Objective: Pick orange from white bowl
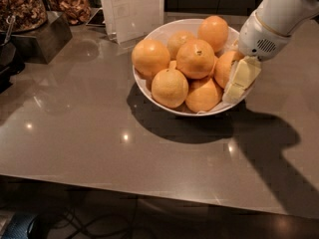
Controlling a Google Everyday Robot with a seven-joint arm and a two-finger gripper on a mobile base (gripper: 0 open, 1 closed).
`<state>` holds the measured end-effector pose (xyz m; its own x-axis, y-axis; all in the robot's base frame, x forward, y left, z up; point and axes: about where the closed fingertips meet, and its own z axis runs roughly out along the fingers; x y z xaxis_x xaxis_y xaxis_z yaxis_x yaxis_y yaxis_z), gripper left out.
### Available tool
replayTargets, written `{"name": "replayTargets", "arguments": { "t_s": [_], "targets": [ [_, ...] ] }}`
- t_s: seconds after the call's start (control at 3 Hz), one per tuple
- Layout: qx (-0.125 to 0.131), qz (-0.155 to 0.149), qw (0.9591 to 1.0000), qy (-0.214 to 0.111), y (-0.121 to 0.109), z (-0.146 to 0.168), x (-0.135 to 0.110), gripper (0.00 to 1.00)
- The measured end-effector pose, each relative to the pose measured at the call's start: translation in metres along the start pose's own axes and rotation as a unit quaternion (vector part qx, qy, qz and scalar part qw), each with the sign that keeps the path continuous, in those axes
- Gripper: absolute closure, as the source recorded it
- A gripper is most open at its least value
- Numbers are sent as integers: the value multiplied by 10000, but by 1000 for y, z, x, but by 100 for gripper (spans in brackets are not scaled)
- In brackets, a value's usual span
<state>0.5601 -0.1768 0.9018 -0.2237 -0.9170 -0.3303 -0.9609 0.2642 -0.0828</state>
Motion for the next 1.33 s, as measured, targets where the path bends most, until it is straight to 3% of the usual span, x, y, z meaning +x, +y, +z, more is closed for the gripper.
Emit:
{"name": "replayTargets", "arguments": {
  "t_s": [0.33, 1.0, 1.33],
  "targets": [
    [-34, 79, 10000, 33, -2, 4, 4, 29],
    [-54, 131, 9999, 51, -4, 0, 5, 76],
    [58, 212, 9998, -29, -5, -5, 8, 98]
  ]
}}
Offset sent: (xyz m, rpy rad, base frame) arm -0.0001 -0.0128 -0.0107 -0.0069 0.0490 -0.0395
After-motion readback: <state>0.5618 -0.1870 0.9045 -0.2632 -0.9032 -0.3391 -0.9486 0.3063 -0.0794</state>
